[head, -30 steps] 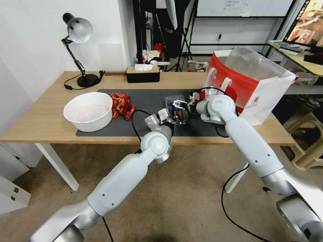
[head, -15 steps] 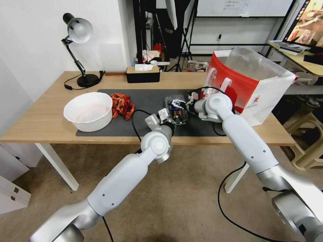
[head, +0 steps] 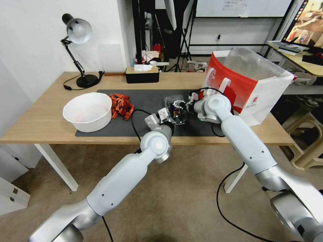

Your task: Close the takeout container lid, then place the container into the takeout bag.

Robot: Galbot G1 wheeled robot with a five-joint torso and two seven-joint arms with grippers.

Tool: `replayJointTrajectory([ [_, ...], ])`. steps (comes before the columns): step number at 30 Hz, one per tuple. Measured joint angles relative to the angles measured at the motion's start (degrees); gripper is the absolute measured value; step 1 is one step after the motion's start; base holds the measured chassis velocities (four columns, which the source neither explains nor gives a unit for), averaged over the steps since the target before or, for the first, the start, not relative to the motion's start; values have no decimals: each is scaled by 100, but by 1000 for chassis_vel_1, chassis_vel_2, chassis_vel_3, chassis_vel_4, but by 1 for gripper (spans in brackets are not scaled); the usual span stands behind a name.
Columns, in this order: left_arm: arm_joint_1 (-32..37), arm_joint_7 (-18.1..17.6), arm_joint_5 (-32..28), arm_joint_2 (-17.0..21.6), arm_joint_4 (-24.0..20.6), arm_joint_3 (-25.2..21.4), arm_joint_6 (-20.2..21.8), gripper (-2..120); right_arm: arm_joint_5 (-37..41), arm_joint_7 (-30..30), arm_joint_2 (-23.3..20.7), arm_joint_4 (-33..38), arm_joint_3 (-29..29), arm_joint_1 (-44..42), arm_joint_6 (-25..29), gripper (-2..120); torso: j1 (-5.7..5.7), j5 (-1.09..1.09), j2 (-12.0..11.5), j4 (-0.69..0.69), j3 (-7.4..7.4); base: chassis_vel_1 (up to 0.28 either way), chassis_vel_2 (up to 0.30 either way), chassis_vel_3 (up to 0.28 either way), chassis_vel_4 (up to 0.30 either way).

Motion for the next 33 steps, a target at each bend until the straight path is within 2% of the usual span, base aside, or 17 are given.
replayJointTrajectory([
  [2,1,-2,0,9,-3,-4,-1,0,-9,0,-7,-1,6,-11,0,41,0,1,0,1,1,0,0,0,0],
  [3,1,-2,0,9,-3,-4,-1,0,-9,0,-7,-1,6,-11,0,41,0,1,0,1,1,0,0,0,0],
  [5,8,-3,0,23,-16,-12,-5,0,-7,-15,-17,1,8,-21,-3,34,1,2,-1,3,1,0,0,0,0],
  [6,16,-3,0,32,-24,-20,-10,0,-6,-21,-20,6,8,-29,-6,27,1,3,-1,4,1,0,0,0,0],
  [7,16,-3,0,32,-24,-20,-10,0,-6,-21,-20,6,8,-29,-6,27,1,3,-1,4,1,0,0,0,0],
  [9,45,-3,0,59,-58,-37,-17,0,-5,-24,-20,14,13,-36,-8,17,1,2,-1,5,2,0,0,0,0],
  [15,120,-3,21,146,-219,-149,-21,0,-8,-28,-29,20,30,-40,-10,13,2,1,-1,6,2,0,0,0,0],
  [18,194,-7,58,266,-422,-237,-21,0,-6,-31,-36,24,42,-42,-13,13,2,0,-1,6,1,0,0,0,0],
  [21,432,27,277,584,-880,-428,-5,0,-1,-31,-48,60,73,-77,-14,13,2,-1,-1,4,2,0,0,0,0],
  [22,432,27,277,584,-880,-428,-5,0,-1,-31,-48,60,73,-77,-14,13,2,-1,-1,4,2,0,0,0,0],
  [24,644,127,514,810,-1151,-563,-3,0,7,-37,-48,76,106,-104,-14,13,2,-1,-1,2,1,0,0,0,0],
  [25,912,222,807,1040,-1399,-732,16,0,17,-61,-49,80,136,-122,-14,13,2,-1,-2,2,1,0,0,0,0],
  [26,912,222,807,1040,-1399,-732,16,0,17,-61,-49,80,136,-122,-14,13,2,-1,-2,2,1,0,0,0,0],
  [28,1219,352,1208,1296,-1625,-910,20,0,25,-91,-50,82,160,-131,-15,13,1,-2,-1,2,1,0,0,0,0],
  [30,1788,568,1857,1713,-1950,-1278,20,8,4,-168,-52,75,168,-133,-16,13,2,-2,-1,0,1,0,0,0,0],
  [31,1788,568,1857,1713,-1950,-1278,20,8,4,-168,-52,75,168,-133,-16,13,2,-2,-1,0,1,0,0,0,0],
  [33,2213,691,2391,1965,-2128,-1512,0,15,-14,-194,-35,58,172,-129,-16,13,2,-1,-1,0,1,0,0,0,0],
])
